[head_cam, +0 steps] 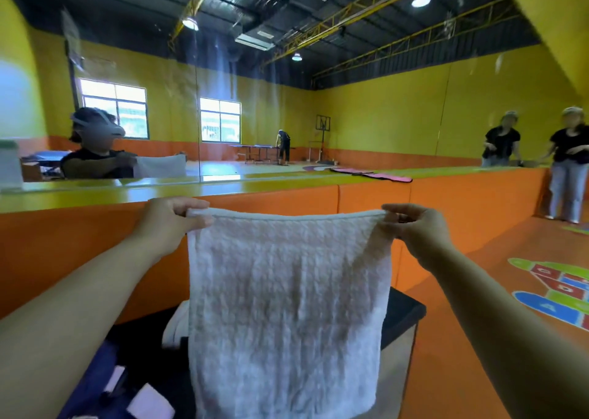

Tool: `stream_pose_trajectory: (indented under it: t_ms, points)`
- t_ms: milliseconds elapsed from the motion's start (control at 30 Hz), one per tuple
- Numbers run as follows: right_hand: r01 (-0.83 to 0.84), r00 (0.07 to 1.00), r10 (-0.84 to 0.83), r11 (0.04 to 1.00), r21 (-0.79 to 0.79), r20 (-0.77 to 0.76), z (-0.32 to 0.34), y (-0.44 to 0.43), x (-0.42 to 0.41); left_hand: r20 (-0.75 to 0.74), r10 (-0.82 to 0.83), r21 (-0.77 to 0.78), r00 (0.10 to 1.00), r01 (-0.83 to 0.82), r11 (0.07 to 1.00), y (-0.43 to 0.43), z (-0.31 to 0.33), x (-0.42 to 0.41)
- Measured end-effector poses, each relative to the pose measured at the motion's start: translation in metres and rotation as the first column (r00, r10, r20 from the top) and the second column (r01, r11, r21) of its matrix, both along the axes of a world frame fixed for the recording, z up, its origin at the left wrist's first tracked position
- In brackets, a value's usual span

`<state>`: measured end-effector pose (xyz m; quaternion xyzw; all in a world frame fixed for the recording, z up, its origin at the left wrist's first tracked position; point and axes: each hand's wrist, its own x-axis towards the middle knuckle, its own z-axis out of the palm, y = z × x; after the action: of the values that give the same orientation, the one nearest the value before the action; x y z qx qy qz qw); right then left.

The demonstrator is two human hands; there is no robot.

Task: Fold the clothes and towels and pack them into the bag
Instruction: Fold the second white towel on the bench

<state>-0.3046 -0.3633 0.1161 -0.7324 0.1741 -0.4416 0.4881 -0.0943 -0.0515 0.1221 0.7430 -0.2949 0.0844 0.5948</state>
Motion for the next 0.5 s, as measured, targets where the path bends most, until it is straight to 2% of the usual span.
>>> stream_pose_trajectory:
  t_ms: [100,267,500]
  points:
    - [0.071,0.997,-0.073,0.991,-0.113,-0.009,0.009,0.002,-0.004,0.08,0.054,0.033,0.995,-0.057,0.998,0.008,0.006,-0.002]
    - [0.085,0.993,-0.072,0.983,-0.163,0.089,0.021,0.013,-0.011,0.213,0.191,0.057,0.958,-0.207,0.977,0.018,0.016,-0.017]
    - [0.046,0.982,-0.013,0.984,-0.172,0.187,0.036,0.027,-0.026,0.339,0.181,0.016,0.923,-0.198,0.98,0.039,0.026,-0.025]
